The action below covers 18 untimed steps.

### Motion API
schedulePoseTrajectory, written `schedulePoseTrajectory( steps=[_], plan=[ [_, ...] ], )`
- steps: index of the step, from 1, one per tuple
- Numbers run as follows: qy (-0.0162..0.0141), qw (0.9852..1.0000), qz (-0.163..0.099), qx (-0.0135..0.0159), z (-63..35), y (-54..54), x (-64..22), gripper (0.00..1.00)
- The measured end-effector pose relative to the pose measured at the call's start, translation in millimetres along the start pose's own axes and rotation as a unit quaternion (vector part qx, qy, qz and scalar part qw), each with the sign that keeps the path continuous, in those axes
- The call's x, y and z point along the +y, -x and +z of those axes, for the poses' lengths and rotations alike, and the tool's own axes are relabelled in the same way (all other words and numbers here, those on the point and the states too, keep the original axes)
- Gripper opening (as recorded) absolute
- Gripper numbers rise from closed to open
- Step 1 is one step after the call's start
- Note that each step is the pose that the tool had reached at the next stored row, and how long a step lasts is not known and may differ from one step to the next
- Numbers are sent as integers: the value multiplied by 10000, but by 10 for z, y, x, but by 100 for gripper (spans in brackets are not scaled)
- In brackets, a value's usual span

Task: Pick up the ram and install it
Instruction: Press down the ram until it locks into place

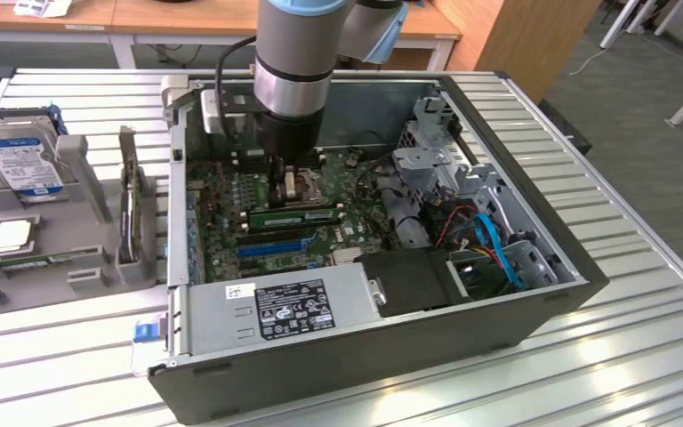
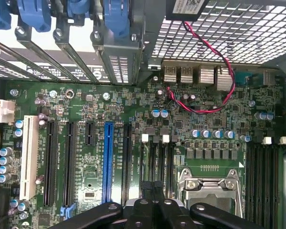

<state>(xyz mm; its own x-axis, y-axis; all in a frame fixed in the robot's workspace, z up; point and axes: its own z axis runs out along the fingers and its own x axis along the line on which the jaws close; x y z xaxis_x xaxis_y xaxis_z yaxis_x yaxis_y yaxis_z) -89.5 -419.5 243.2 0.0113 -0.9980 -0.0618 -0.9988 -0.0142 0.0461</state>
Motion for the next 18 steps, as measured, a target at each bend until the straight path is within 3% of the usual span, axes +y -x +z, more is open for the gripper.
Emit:
schedulePoseTrajectory(
  steps=[13,18],
  plan=[
    [0,10000,0,0,117,-7,-6,10],
    [0,10000,0,1,119,-7,-6,10]
  ],
)
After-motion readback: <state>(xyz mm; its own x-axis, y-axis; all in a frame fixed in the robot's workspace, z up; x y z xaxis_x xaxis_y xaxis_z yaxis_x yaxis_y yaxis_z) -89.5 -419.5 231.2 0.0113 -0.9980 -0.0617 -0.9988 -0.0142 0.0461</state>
